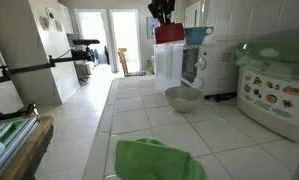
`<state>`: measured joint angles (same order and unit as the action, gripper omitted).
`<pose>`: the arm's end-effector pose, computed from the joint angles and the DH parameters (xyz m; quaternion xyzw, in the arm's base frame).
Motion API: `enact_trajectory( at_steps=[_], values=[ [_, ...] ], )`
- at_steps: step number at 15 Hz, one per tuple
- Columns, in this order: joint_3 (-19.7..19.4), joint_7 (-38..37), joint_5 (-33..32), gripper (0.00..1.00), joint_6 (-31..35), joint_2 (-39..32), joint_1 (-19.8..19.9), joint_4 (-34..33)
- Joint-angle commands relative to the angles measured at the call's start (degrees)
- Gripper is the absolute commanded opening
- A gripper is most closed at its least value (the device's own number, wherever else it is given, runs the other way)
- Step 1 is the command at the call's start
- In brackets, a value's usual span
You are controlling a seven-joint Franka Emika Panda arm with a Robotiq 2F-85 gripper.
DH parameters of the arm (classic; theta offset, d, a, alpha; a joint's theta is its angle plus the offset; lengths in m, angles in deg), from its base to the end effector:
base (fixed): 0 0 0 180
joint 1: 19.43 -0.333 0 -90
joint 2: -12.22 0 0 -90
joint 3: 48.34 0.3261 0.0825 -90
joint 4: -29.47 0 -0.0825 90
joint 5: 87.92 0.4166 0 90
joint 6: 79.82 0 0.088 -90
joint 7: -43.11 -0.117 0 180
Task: Put the red lid on the plastic jug
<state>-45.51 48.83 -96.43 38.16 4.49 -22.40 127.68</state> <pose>0.6572 0.0560 0.5146 0.9842 0.1266 0.1048 0.0655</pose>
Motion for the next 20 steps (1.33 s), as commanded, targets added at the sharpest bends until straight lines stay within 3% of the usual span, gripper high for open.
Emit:
enact_trajectory(
  at_steps=[1,11,20],
  values=[
    [-0.1,1.2,-0.8,0.08,0.7,0.3,0.0,0.2],
    [-0.1,1.4,0.9,0.08,-0.8,-0.4,0.3,1.1],
    [-0.3,0.6,4.7,0.08,-6.0,-2.0,0.8,0.2]
  ],
)
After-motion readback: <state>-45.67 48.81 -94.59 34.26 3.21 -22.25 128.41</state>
